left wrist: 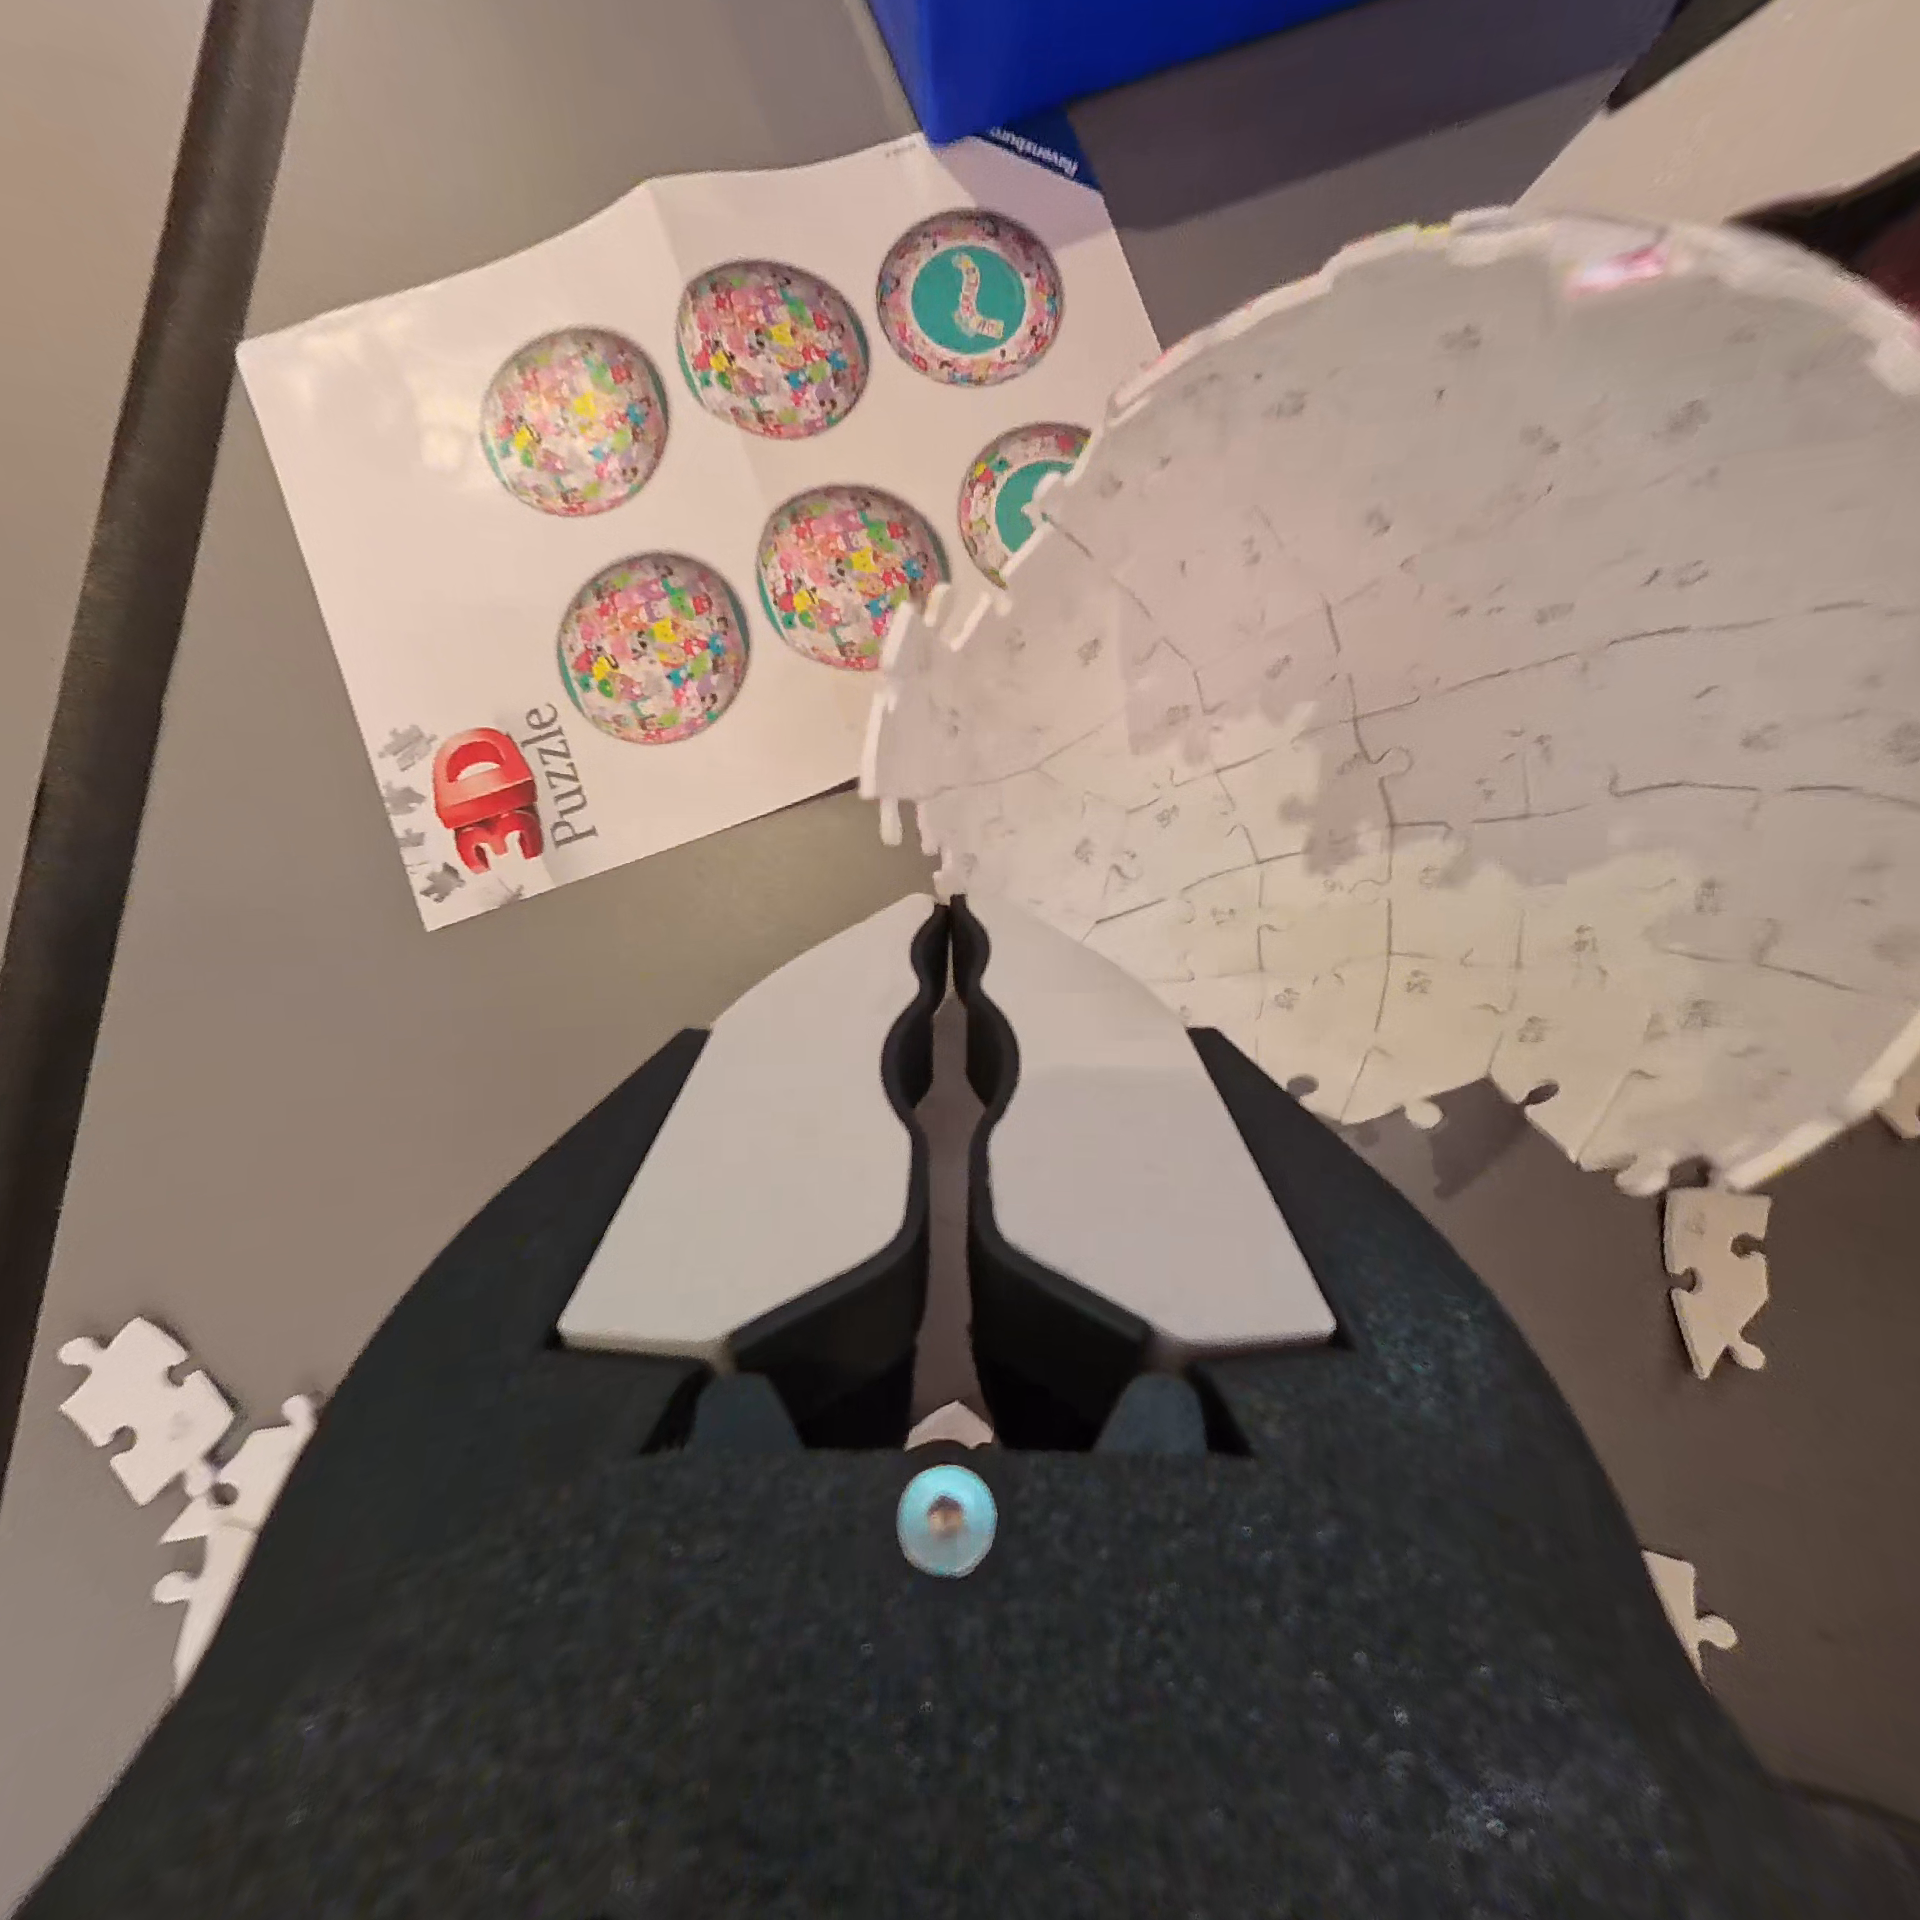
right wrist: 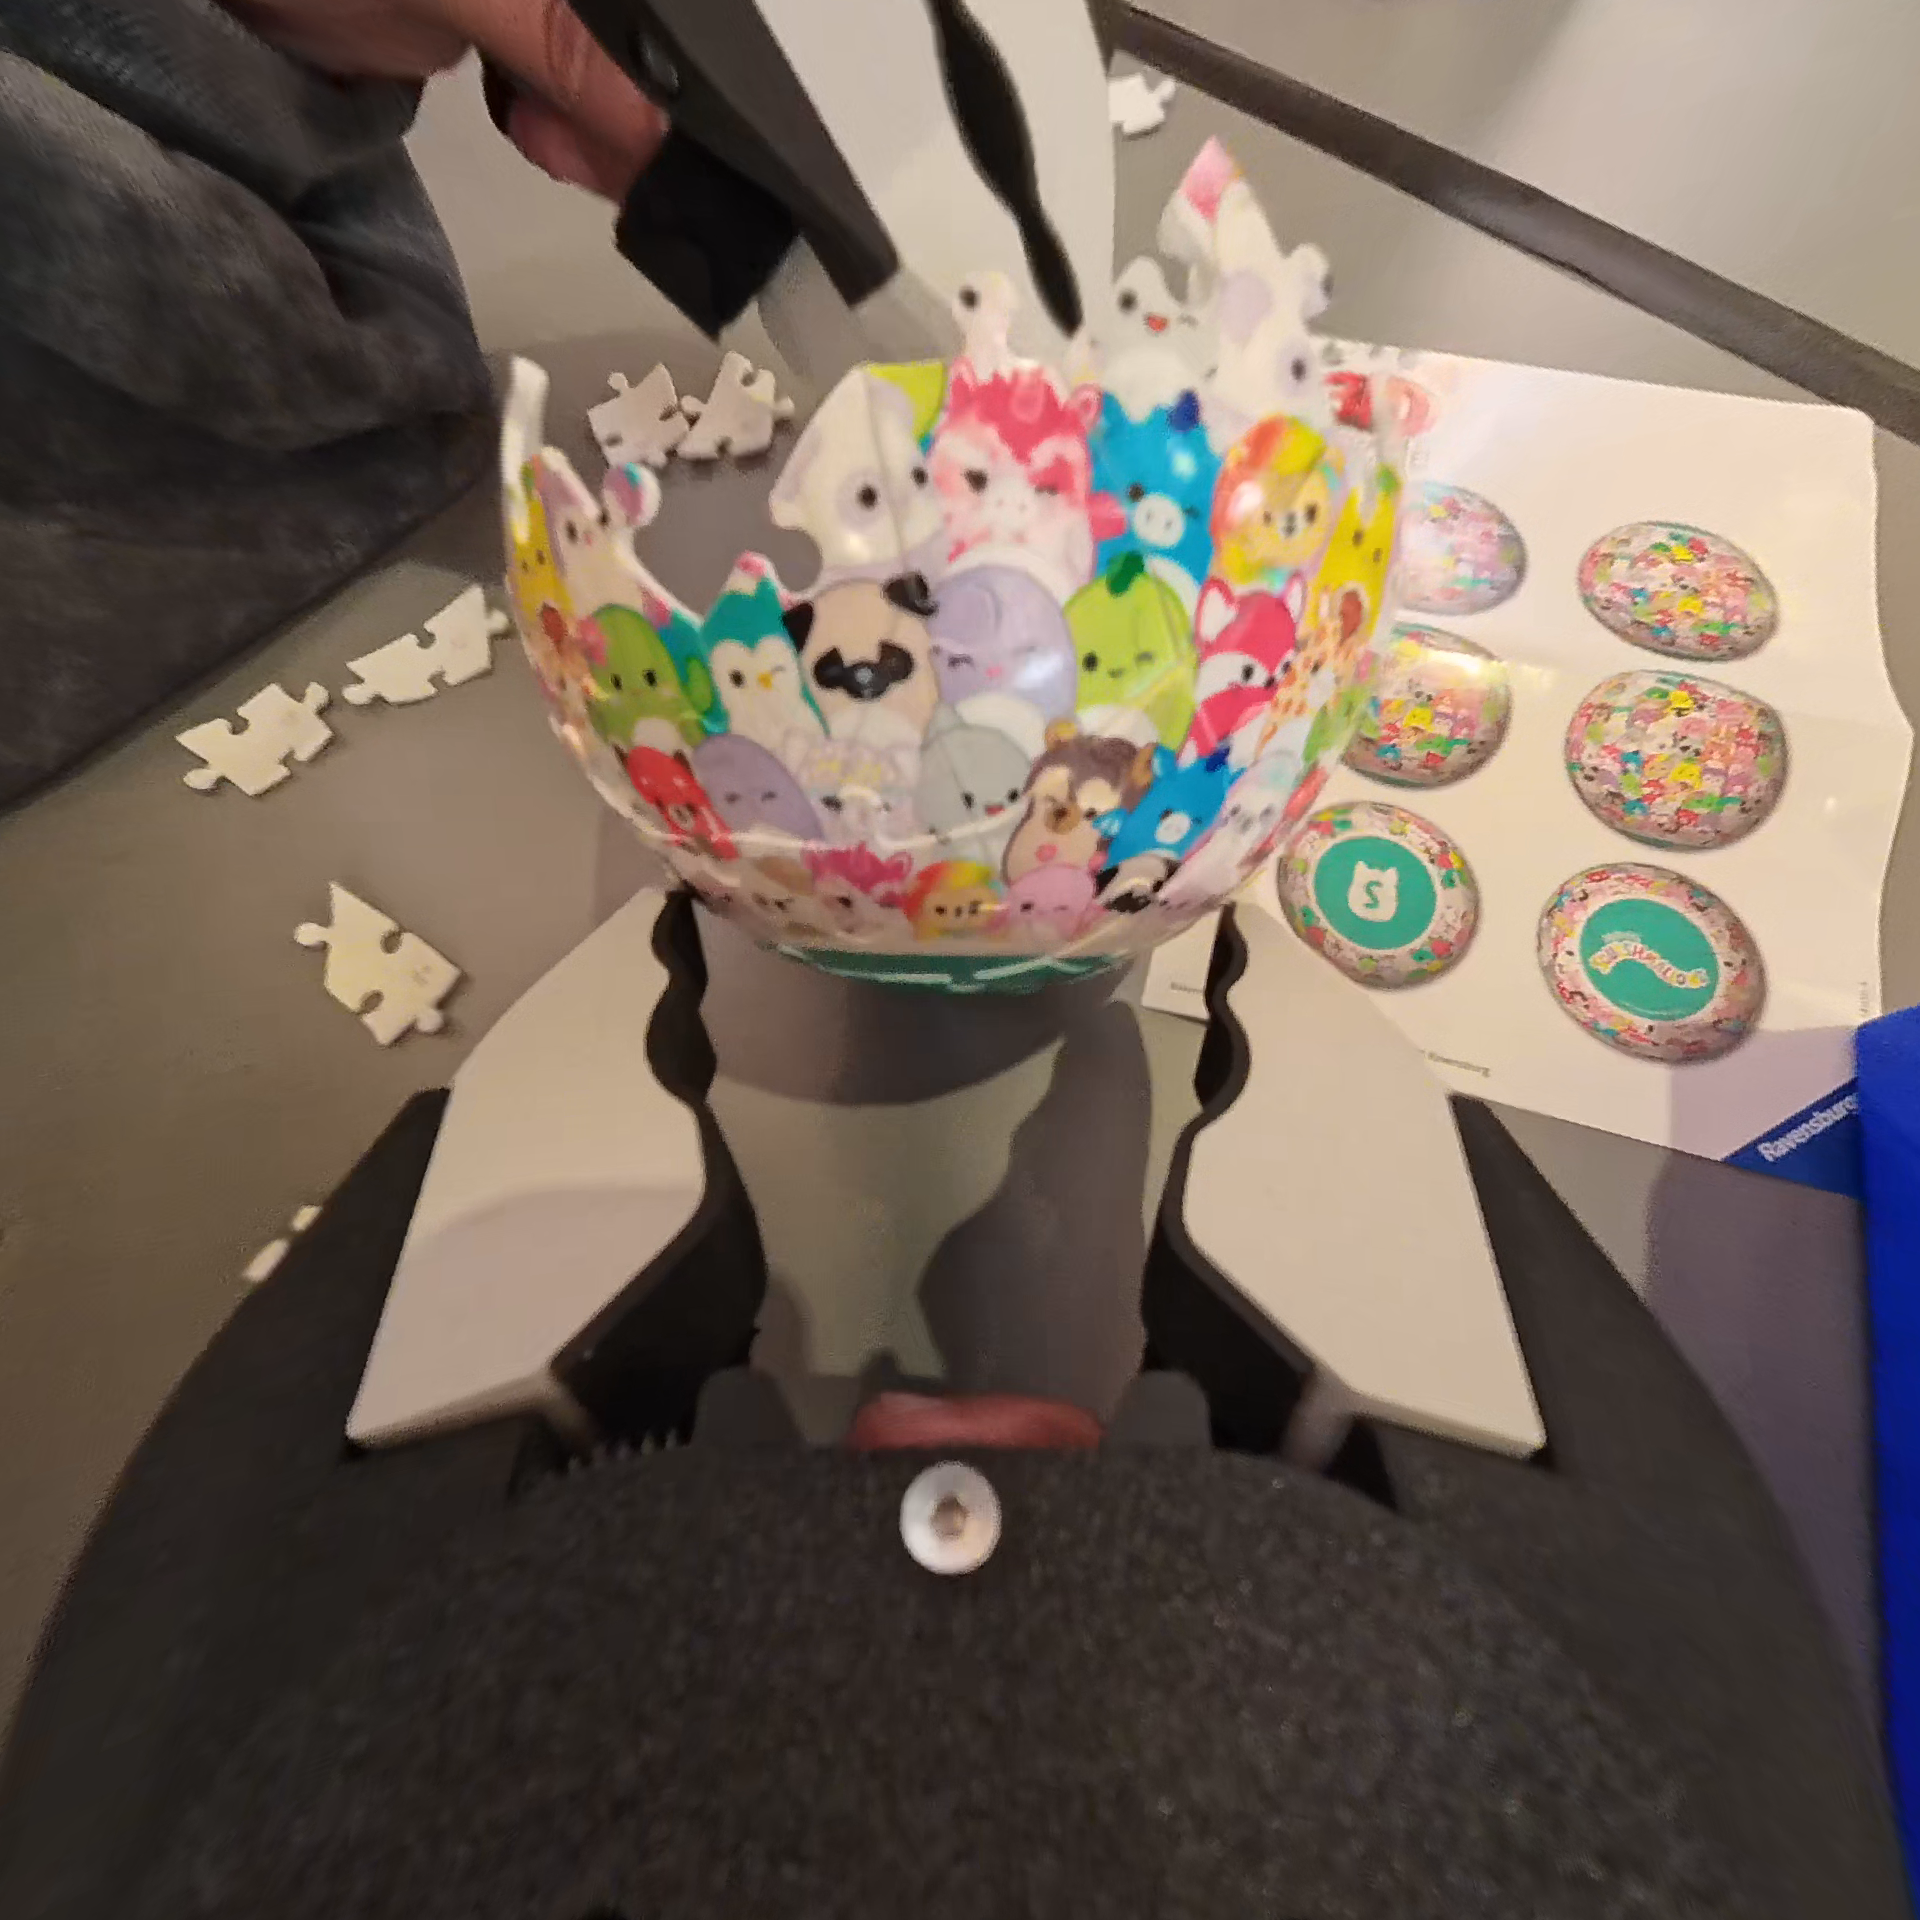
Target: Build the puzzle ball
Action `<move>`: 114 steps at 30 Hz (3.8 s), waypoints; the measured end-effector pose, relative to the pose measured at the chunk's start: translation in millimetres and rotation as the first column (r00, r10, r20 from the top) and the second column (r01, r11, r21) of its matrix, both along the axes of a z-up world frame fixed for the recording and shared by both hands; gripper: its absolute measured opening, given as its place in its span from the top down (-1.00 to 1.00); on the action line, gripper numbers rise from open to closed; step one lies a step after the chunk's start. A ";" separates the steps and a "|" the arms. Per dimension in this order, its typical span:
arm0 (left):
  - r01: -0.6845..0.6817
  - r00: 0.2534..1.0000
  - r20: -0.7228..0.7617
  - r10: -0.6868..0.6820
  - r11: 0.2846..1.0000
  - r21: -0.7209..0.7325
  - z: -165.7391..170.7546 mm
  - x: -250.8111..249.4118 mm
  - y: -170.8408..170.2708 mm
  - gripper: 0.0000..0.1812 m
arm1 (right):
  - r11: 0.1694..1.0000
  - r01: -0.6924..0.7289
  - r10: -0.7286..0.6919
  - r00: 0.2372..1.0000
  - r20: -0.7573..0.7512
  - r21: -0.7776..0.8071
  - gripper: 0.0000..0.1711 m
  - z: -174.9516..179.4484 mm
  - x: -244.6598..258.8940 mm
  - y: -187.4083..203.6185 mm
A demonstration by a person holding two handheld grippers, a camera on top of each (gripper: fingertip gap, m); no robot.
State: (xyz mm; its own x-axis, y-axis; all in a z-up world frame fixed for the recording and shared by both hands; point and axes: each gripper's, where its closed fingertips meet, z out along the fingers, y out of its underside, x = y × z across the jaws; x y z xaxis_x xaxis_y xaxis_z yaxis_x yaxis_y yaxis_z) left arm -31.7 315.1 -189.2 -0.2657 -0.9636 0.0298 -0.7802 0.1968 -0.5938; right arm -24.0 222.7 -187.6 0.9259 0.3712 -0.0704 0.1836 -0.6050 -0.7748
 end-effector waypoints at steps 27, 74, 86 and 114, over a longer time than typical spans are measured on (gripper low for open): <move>0.254 0.958 -0.151 -0.245 0.966 0.044 -33.7 3.7 -47.2 1.00 | 1.000 -0.010 0.010 1.000 0.004 -0.003 -0.13 19.1 -3.6 4.1; -0.062 0.993 0.078 0.085 0.964 -0.258 5.6 -23.2 2.4 0.88 | 0.990 -0.053 0.040 0.995 0.095 0.132 0.17 33.1 -10.8 -22.6; -0.116 0.991 0.019 0.132 0.924 -0.363 7.5 -12.1 -3.2 0.78 | 0.996 -0.041 0.036 0.997 0.075 0.074 0.09 10.5 -17.4 -21.6; -0.034 0.999 0.022 0.039 0.985 -0.171 0.0 -128.0 -153.5 0.68 | 0.962 -0.274 0.274 0.962 -0.002 0.026 0.64 -7.6 -84.8 -108.5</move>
